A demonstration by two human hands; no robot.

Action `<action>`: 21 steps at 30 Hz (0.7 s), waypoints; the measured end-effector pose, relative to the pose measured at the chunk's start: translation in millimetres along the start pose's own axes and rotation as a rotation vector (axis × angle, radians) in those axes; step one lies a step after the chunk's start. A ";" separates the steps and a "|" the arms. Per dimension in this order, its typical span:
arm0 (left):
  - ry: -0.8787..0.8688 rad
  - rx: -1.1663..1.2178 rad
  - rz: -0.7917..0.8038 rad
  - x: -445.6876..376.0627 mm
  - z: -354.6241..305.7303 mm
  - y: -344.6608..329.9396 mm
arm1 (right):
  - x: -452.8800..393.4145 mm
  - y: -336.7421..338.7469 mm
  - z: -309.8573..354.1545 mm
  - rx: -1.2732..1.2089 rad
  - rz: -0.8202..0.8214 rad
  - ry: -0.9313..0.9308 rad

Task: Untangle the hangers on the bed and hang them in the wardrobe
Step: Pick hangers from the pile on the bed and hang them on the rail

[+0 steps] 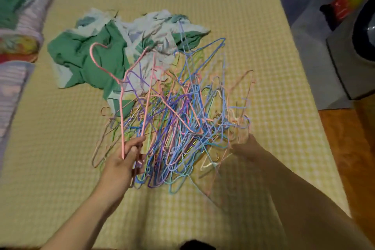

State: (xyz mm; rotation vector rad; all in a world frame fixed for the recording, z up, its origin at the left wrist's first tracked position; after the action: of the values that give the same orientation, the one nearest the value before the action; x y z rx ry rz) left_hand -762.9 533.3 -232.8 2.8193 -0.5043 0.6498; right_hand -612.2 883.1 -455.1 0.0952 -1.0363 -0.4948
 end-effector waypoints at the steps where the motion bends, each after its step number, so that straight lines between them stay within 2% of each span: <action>1: 0.008 0.006 -0.013 -4.1 5.0 -2.4 | -11.9 -12.8 -1.6 -0.005 -0.001 0.024; 5: 0.051 0.062 -0.036 -8.0 12.8 -9.0 | -23.2 -41.5 16.8 -0.105 -0.026 0.018; 7: 0.066 0.088 -0.043 -8.0 13.5 -11.5 | -38.5 -43.9 13.7 -0.114 -0.064 -0.022; 12: 0.069 0.091 -0.026 -11.0 12.9 -16.7 | -35.9 -34.1 14.6 -0.197 -0.024 -0.040; 15: 0.067 0.083 -0.013 -10.2 10.6 -18.3 | -33.6 -20.9 17.4 0.182 -0.078 -0.056; 16: 0.063 0.081 -0.014 -9.7 9.8 -18.7 | -33.0 -15.2 18.0 0.208 -0.115 -0.067; 18: 0.061 0.086 -0.018 -9.1 7.6 -20.6 | -33.0 -10.1 11.4 -0.114 -0.107 -0.103; 20: 0.064 0.090 -0.016 -7.9 7.2 -22.0 | -33.6 -10.9 8.6 -0.311 -0.081 -0.115; 21: 0.065 0.089 -0.016 -7.3 7.9 -22.4 | -31.2 -13.2 9.9 -0.274 -0.067 -0.101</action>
State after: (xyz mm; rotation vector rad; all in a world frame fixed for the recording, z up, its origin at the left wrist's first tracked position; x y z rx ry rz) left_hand -757.8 553.9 -245.7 2.8703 -0.4514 0.7760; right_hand -638.0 886.6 -479.0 -0.1398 -1.0574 -0.7033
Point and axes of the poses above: each hand's wrist, its own x-axis away from the middle knuckle, its own y-axis out of the back of the hand, z = x × y, the point moved 3 cm from there along -x, towards the middle knuckle, and after that the axes turned 6 degrees about x, right-handed, at the moved point
